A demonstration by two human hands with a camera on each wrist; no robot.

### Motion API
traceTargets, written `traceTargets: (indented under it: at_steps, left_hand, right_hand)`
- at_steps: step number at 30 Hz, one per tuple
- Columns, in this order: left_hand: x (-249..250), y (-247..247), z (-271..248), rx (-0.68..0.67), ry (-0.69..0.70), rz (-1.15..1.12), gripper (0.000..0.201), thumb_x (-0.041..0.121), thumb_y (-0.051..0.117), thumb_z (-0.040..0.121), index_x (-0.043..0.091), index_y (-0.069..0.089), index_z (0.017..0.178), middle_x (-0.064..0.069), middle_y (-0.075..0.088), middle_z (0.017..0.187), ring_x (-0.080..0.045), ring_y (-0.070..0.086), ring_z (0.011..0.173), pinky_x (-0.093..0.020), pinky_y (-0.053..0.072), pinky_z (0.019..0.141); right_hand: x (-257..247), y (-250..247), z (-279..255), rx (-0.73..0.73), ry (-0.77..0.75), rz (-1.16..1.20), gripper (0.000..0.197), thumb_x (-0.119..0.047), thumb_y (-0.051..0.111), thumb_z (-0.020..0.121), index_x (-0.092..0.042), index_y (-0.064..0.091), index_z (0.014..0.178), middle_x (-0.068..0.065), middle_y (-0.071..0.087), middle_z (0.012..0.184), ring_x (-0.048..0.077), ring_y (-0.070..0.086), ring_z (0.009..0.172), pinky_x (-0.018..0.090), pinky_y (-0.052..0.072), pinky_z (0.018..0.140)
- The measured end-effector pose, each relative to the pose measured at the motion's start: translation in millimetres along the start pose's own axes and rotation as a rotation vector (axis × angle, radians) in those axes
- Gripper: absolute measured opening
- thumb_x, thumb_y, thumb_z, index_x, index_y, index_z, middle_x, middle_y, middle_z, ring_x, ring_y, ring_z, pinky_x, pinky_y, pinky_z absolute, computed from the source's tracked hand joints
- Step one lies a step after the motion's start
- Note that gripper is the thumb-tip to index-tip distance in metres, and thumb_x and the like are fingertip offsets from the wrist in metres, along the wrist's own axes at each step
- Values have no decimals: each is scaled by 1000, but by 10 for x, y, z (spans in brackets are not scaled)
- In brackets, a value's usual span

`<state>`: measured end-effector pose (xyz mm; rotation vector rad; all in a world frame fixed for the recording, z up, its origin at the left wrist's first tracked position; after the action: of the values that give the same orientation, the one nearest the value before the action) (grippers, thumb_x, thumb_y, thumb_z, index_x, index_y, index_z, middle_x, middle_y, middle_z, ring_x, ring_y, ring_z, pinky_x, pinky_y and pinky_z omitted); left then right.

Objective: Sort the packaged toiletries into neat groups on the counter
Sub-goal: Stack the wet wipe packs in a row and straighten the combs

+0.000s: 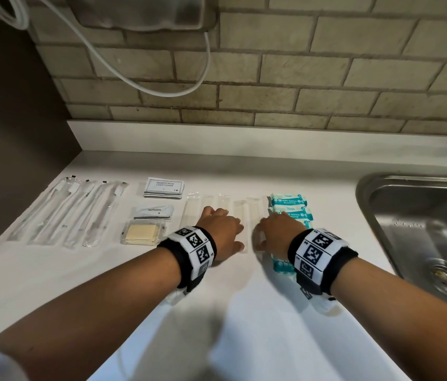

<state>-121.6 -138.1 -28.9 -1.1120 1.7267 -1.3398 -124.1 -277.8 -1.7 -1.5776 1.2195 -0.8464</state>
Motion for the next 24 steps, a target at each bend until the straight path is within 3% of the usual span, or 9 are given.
traceTargets:
  at_steps: [8, 15, 21, 24]
  left_hand:
    - [2, 0, -5, 8, 1, -7, 40, 51, 45, 92, 21, 57, 116, 6, 49, 142, -26, 27, 141, -45, 18, 106]
    - [-33, -35, -33, 61, -5, -68, 41, 51, 45, 92, 24, 58, 121, 7, 49, 143, -25, 27, 141, -43, 17, 105]
    - [-305, -141, -196, 203, -129, -110, 40, 40, 48, 94, 29, 55, 131, 12, 50, 140, -17, 29, 139, -37, 11, 103]
    - [-501, -126, -288, 124, -171, -120, 35, 40, 48, 93, 28, 58, 124, 14, 50, 140, -18, 26, 140, -39, 12, 104]
  right_hand:
    - [-1, 25, 25, -17, 11, 5, 34, -32, 57, 90, -13, 64, 117, 8, 63, 116, 23, 55, 112, 33, 40, 102]
    - [-22, -8, 25, 19, -72, -66, 30, -27, 52, 94, -16, 60, 121, 4, 62, 120, 21, 51, 118, 32, 34, 106]
    - [-250, -52, 91, 86, -187, -108, 38, -32, 45, 97, -16, 53, 131, 5, 57, 131, 22, 46, 123, 35, 33, 107]
    - [-418, -65, 115, 84, -224, -95, 35, -30, 44, 97, -17, 54, 128, 5, 57, 128, 23, 46, 122, 34, 33, 106]
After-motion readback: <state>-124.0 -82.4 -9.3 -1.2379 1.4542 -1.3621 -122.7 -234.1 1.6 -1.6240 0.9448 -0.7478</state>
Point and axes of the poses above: each hand's wrist, its own z-axis towards the middle knuckle, its own y-axis out of the palm, x = y × z, the point moved 2 cm from there along z, towards the middle knuckle
